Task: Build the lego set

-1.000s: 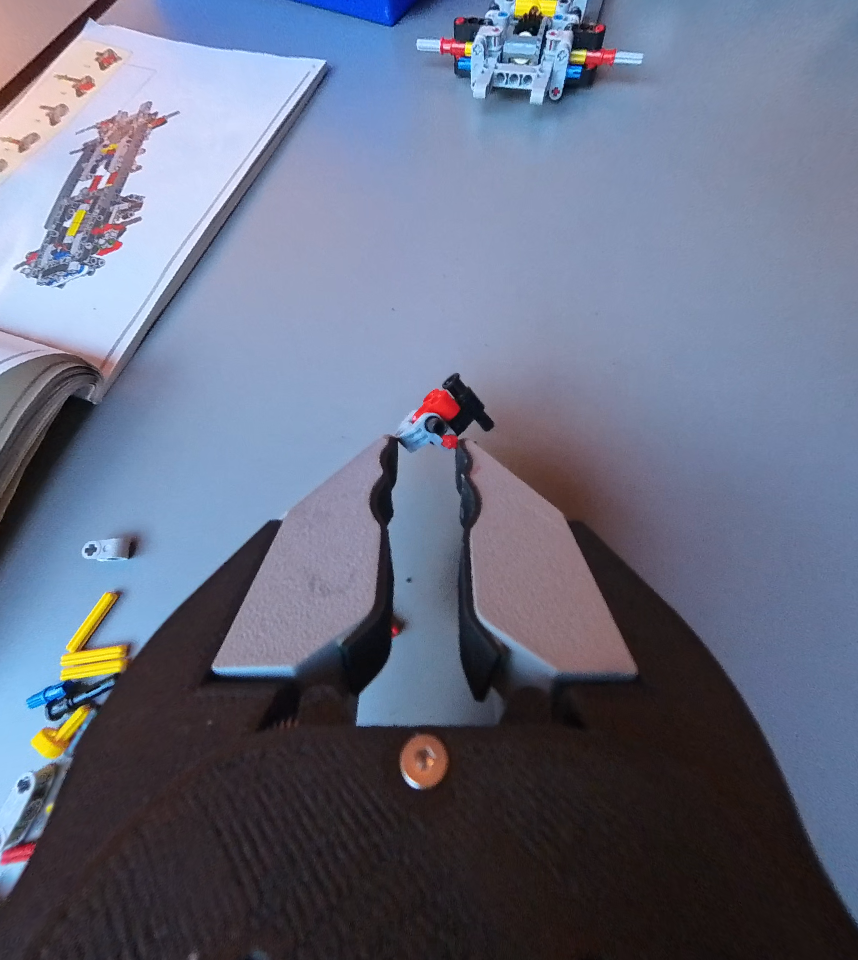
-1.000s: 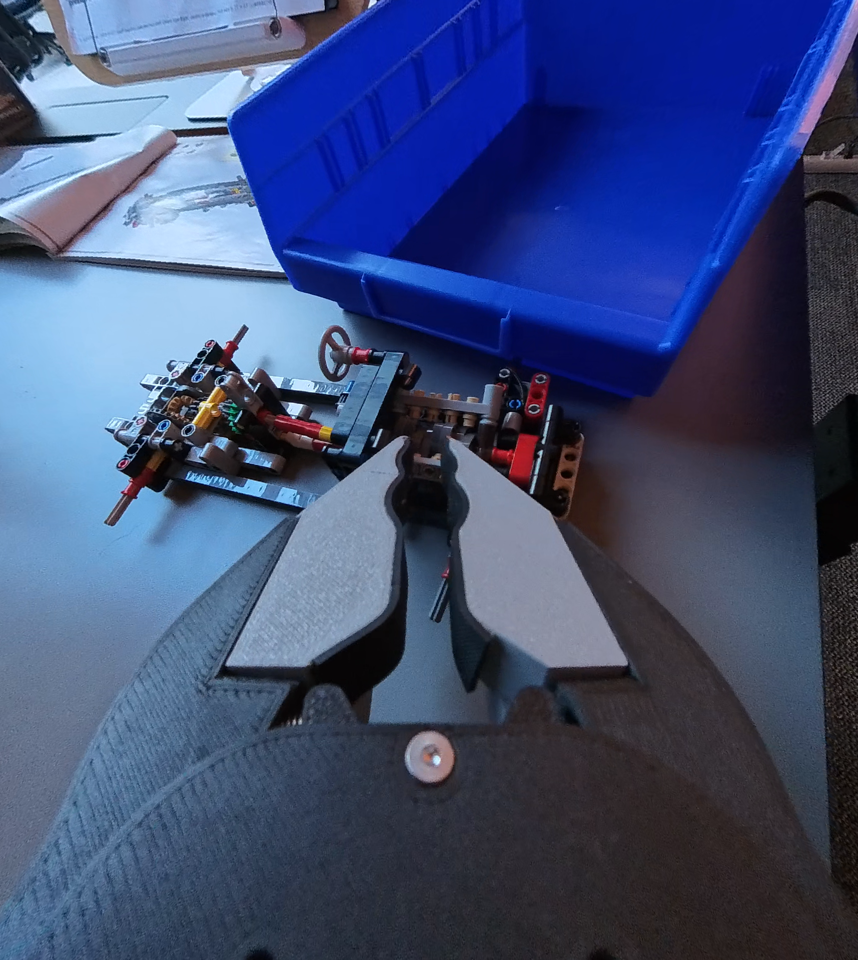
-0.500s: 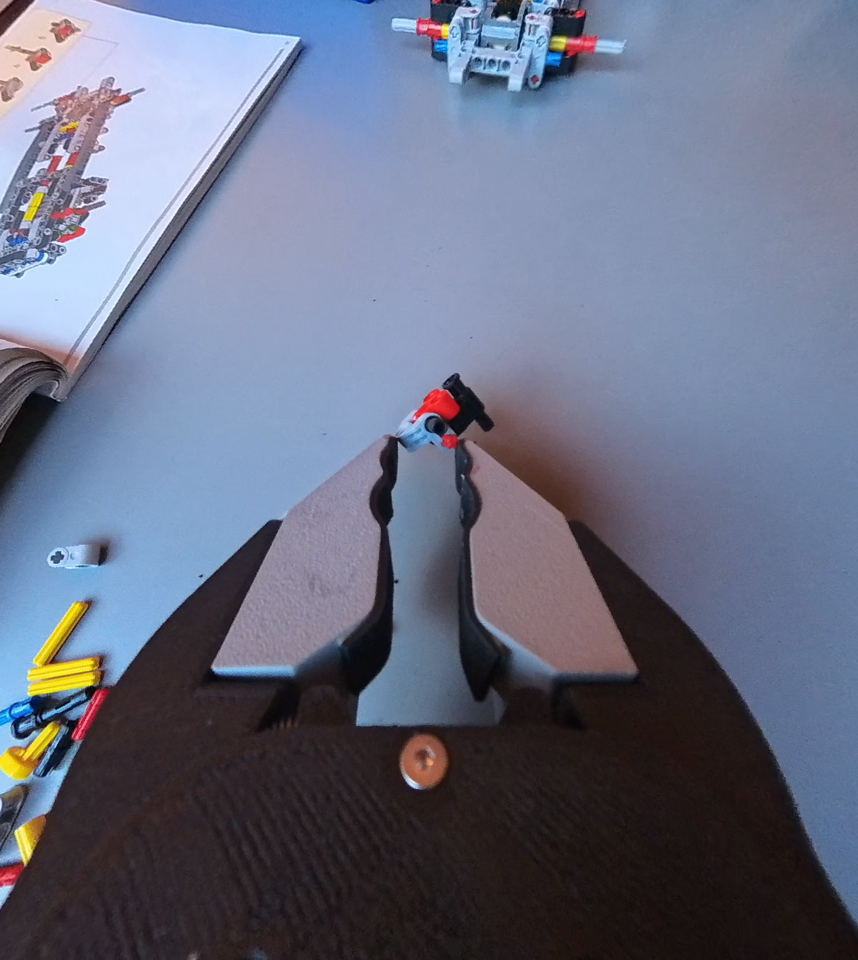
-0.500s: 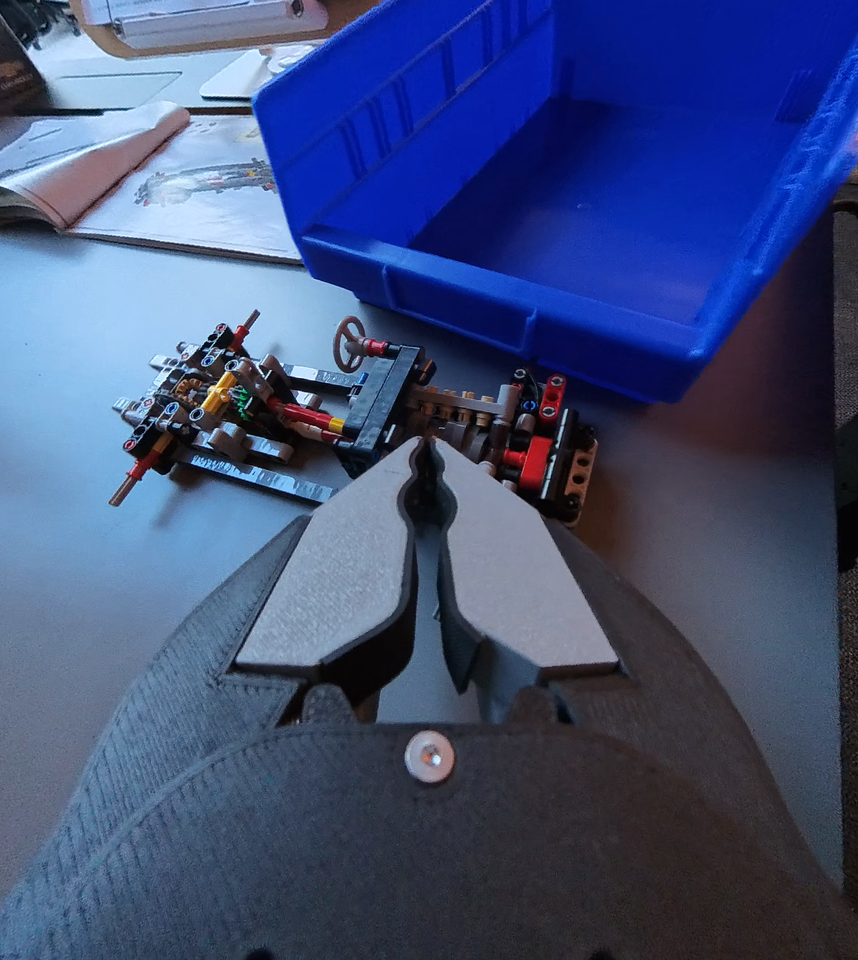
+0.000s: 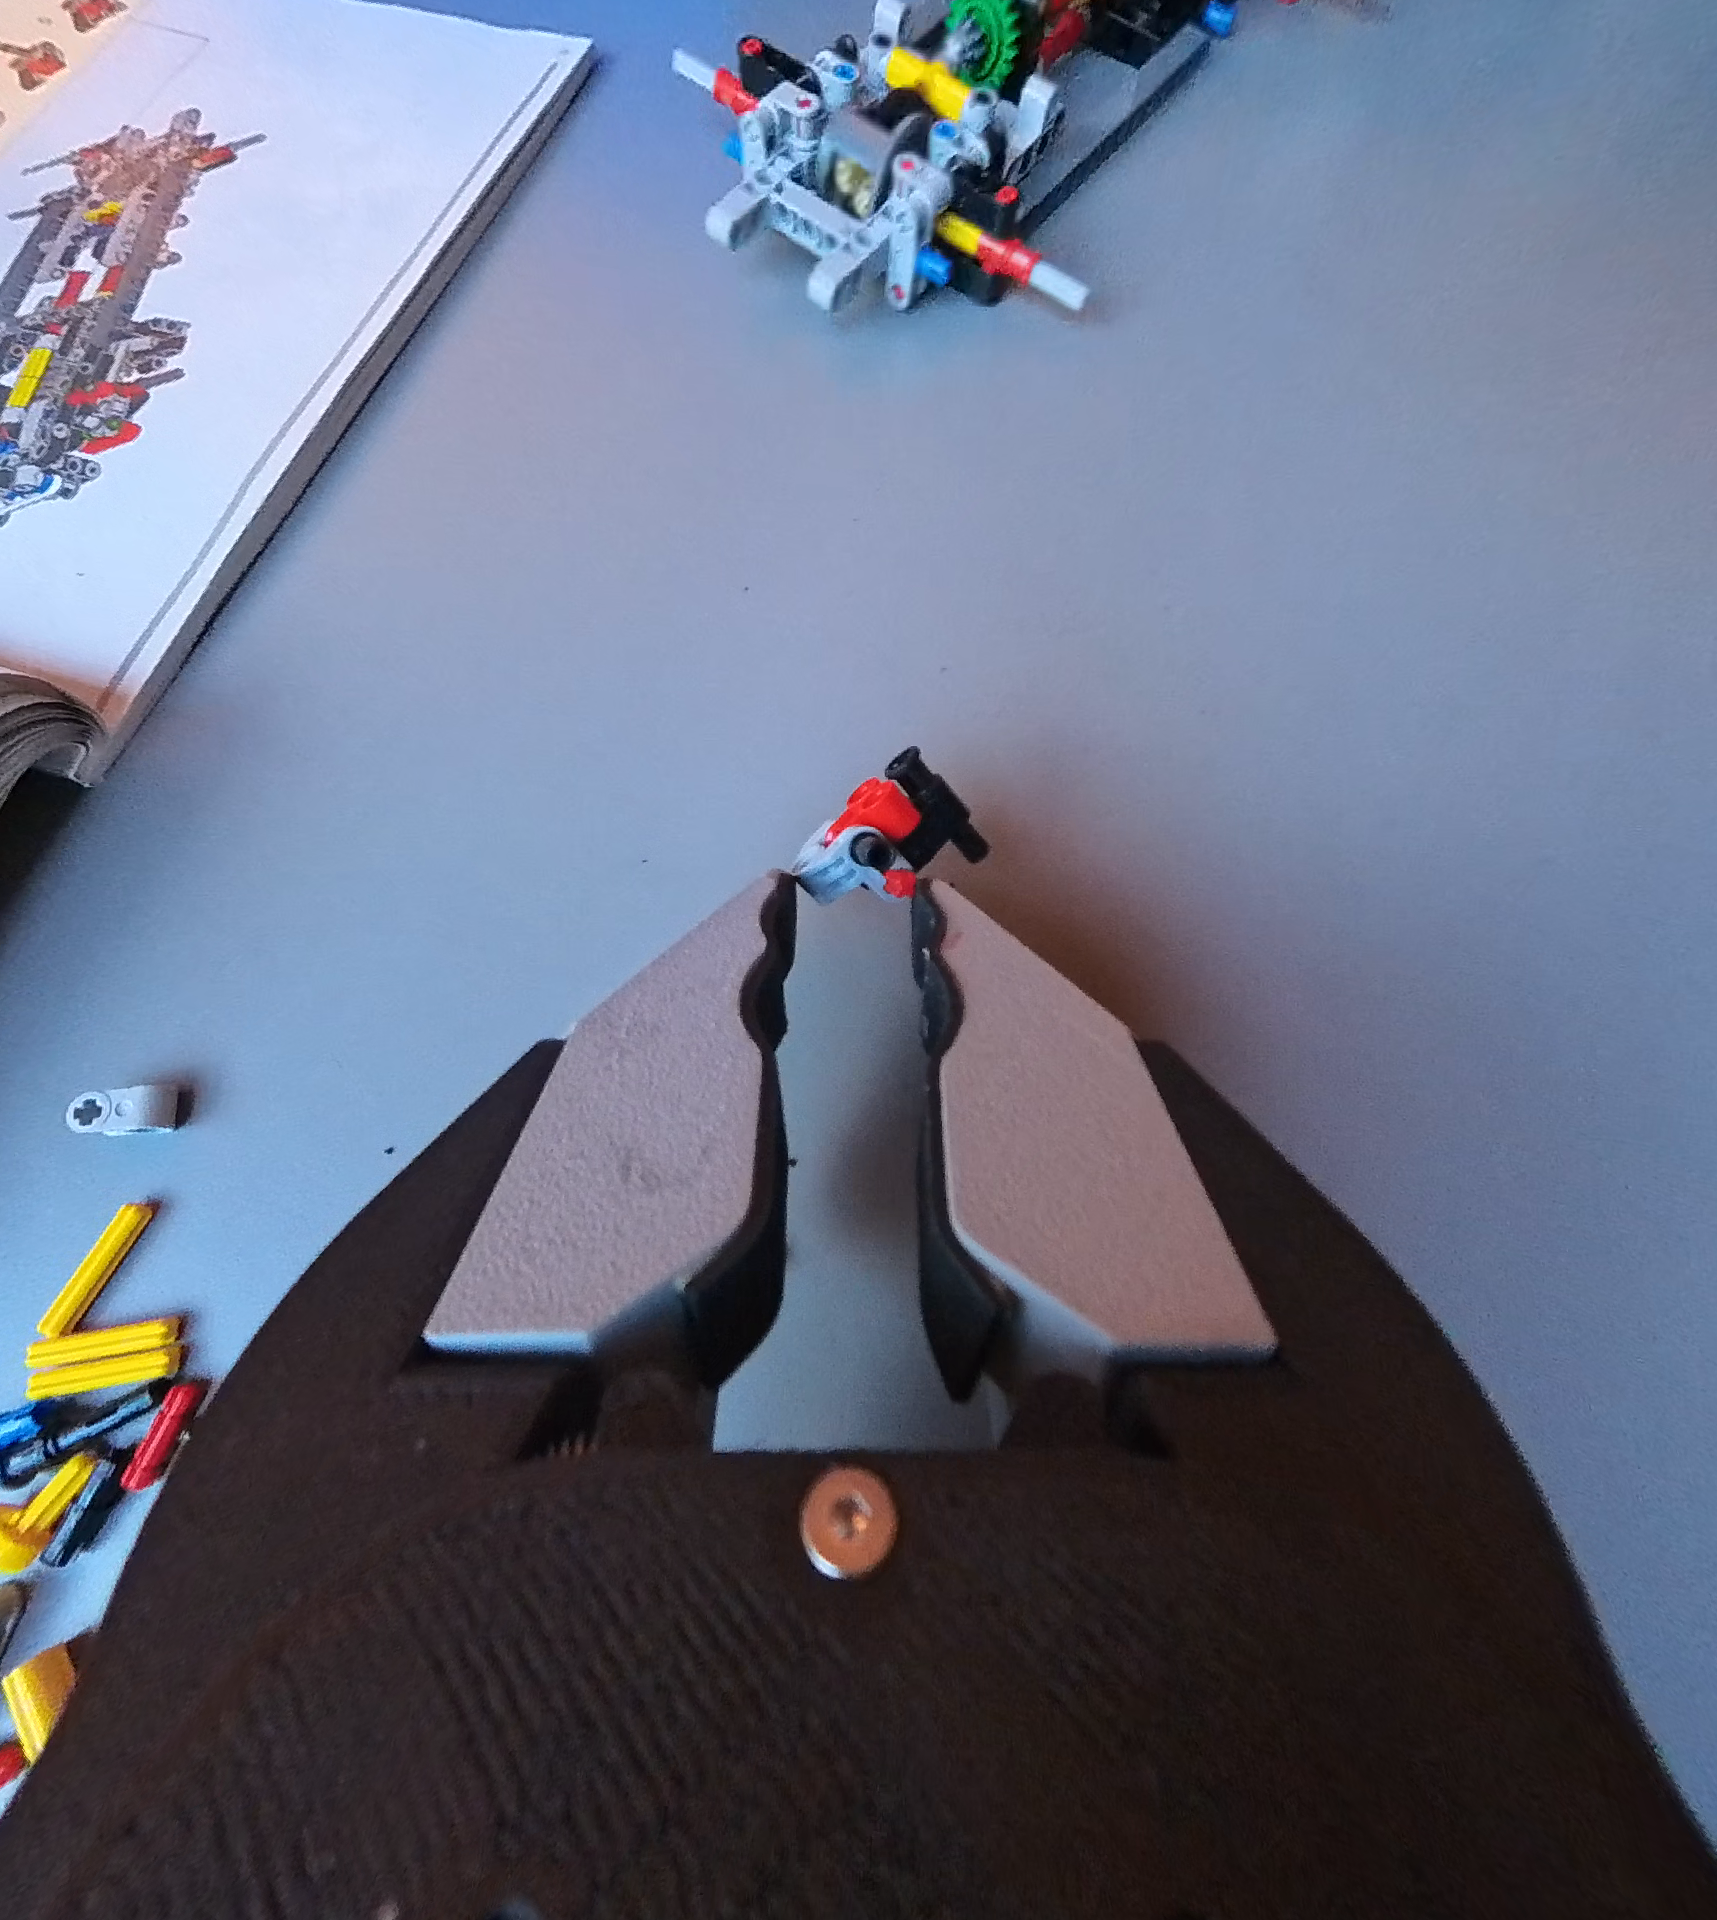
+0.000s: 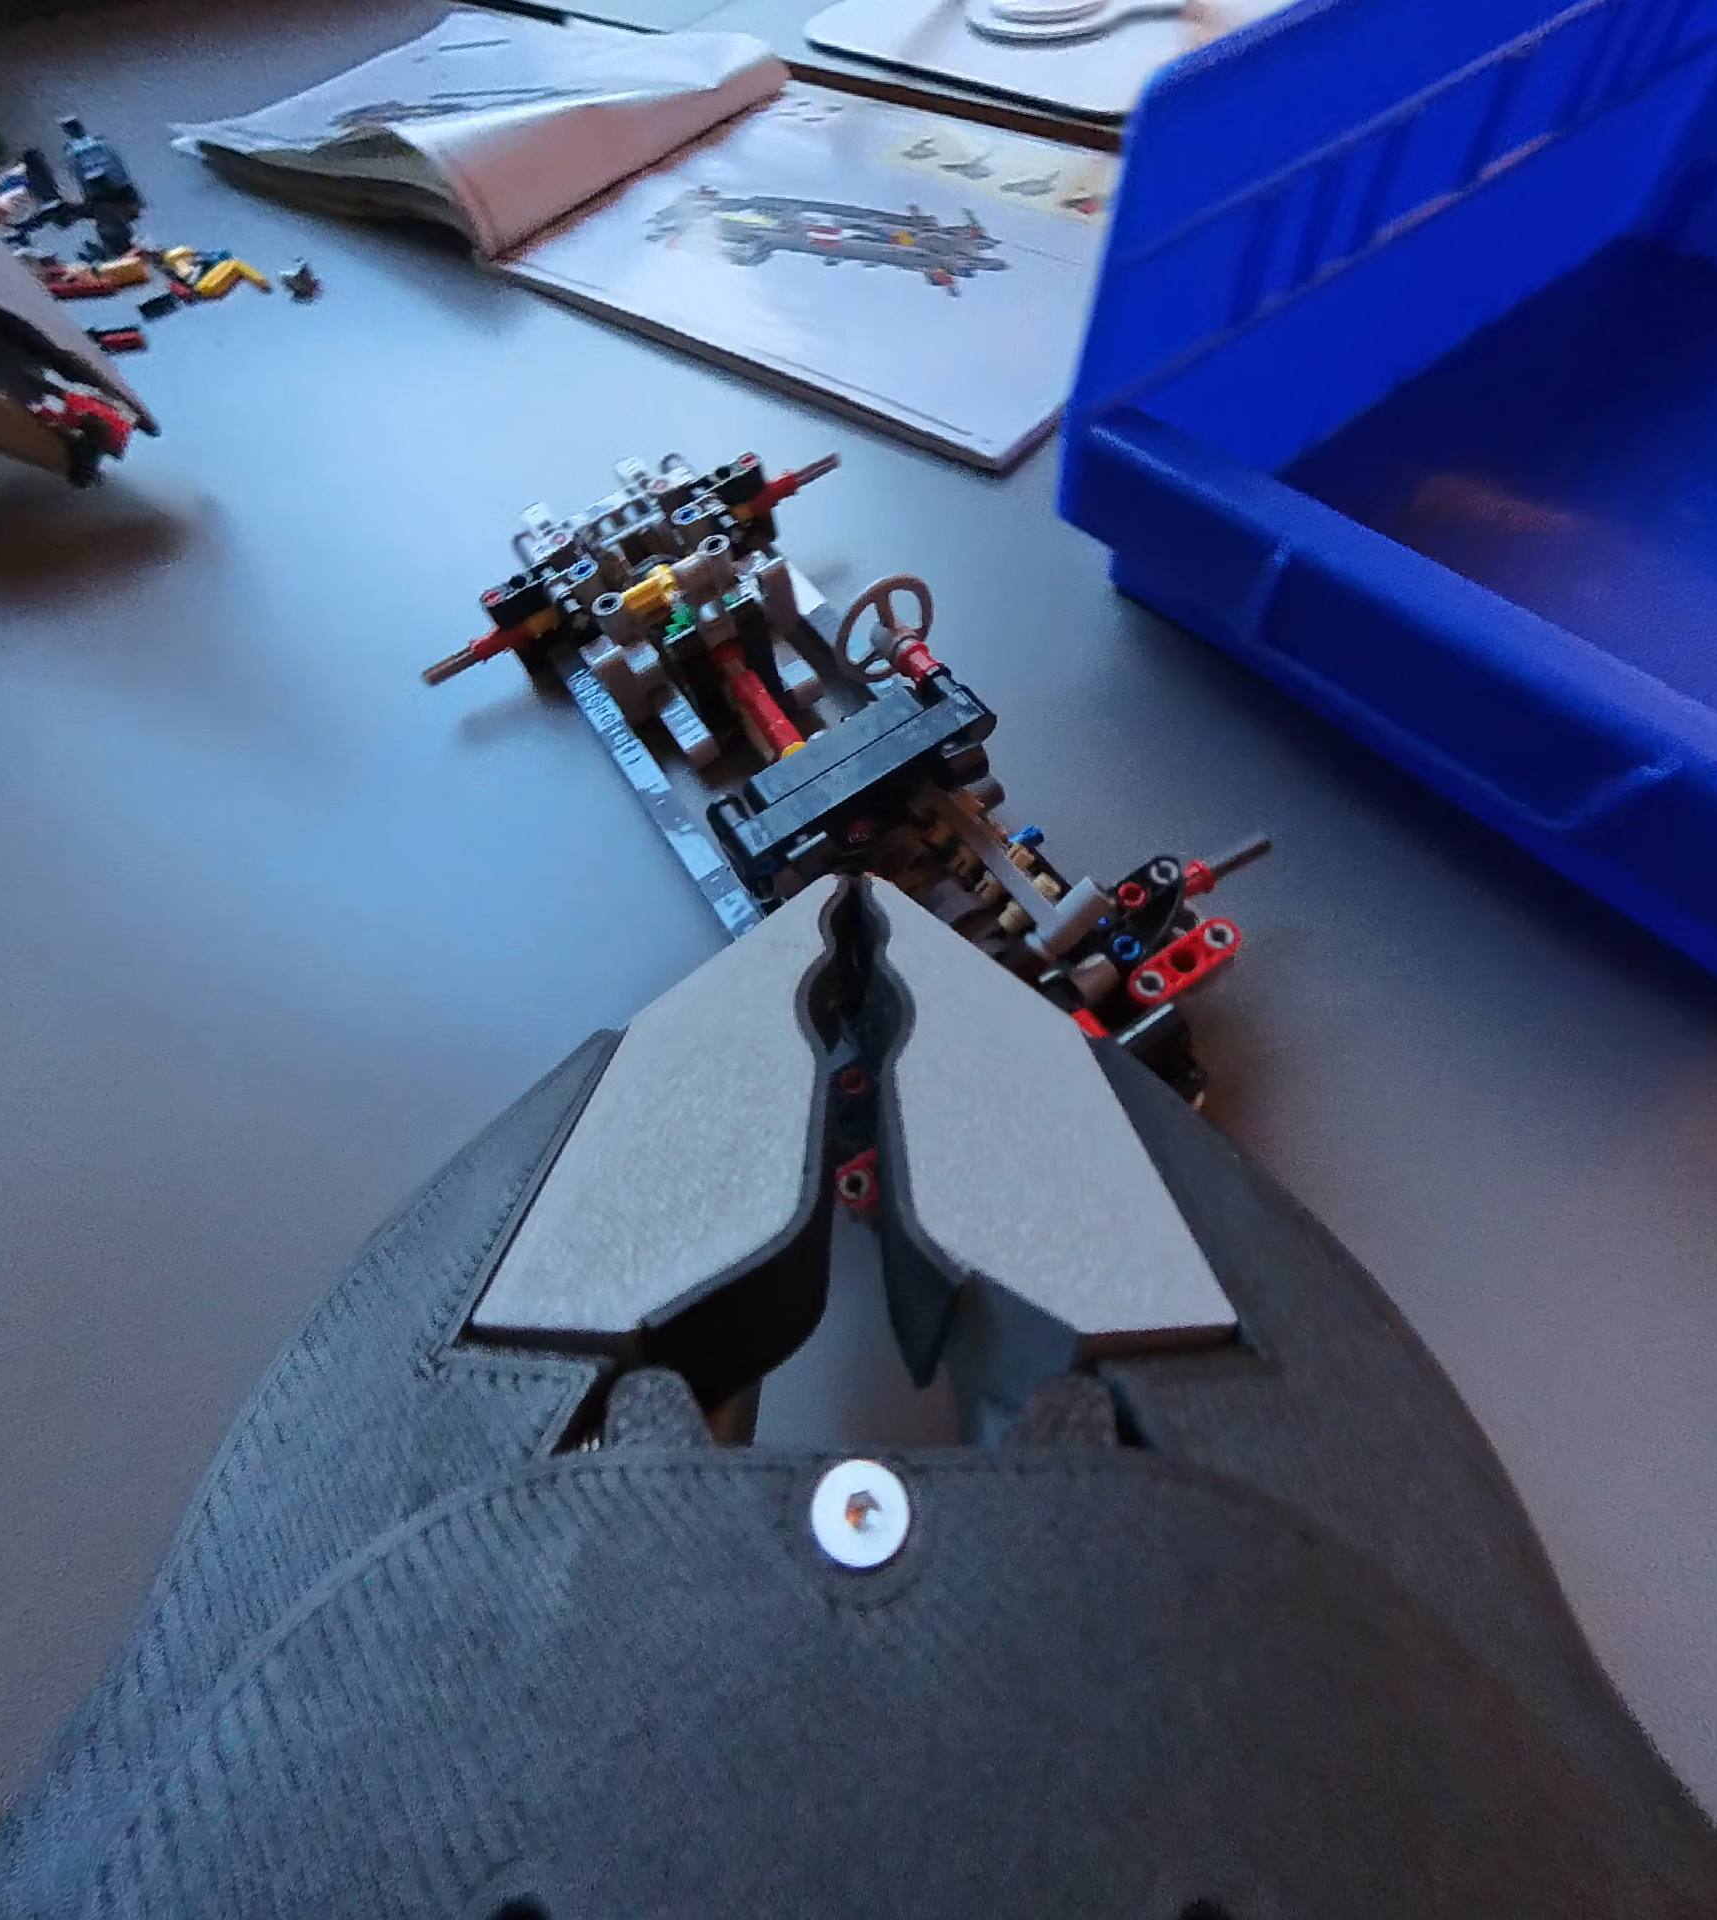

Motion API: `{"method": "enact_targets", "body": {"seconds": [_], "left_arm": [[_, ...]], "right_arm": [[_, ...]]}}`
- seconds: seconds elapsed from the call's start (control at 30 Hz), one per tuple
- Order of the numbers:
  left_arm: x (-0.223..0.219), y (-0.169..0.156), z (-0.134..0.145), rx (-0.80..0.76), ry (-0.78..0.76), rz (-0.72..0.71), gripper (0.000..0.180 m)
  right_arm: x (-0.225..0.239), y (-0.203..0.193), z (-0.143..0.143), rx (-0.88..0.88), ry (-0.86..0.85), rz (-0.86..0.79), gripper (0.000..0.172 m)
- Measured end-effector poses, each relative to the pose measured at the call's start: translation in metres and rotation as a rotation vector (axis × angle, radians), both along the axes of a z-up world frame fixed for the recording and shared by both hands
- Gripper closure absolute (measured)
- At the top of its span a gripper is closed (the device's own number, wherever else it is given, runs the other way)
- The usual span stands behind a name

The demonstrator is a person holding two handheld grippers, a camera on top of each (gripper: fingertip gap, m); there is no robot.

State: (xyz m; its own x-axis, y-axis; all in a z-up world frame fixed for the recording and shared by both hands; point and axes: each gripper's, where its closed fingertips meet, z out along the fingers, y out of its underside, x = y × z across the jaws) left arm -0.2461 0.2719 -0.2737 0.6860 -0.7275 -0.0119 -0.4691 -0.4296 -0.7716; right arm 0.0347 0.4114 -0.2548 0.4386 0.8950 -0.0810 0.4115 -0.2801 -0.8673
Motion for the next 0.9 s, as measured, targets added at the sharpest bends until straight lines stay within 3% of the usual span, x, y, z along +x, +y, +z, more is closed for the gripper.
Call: {"method": "enact_targets", "body": {"seconds": [0.33, 0.47, 0.63, 0.77, 0.9], "left_arm": [[0.000, 0.000, -0.002, -0.006, 0.008, -0.004, 0.161], [0.001, -0.001, 0.000, 0.005, 0.009, -0.007, 0.161], [0.002, -0.001, -0.001, -0.003, 0.009, -0.012, 0.160], [0.002, -0.001, -0.001, 0.000, 0.006, -0.010, 0.161], [0.002, -0.001, -0.001, -0.003, 0.006, -0.010, 0.160]], "right_arm": [[-0.024, -0.024, 0.007, 0.070, 0.009, 0.046, 0.172], [-0.011, -0.014, 0.028, 0.084, 0.146, -0.027, 0.172], [0.031, 0.018, 0.051, 0.054, 0.368, -0.263, 0.172], [0.048, 0.024, 0.063, -0.013, 0.534, -0.292, 0.168], [0.052, 0.026, 0.065, -0.020, 0.568, -0.300, 0.166]]}}
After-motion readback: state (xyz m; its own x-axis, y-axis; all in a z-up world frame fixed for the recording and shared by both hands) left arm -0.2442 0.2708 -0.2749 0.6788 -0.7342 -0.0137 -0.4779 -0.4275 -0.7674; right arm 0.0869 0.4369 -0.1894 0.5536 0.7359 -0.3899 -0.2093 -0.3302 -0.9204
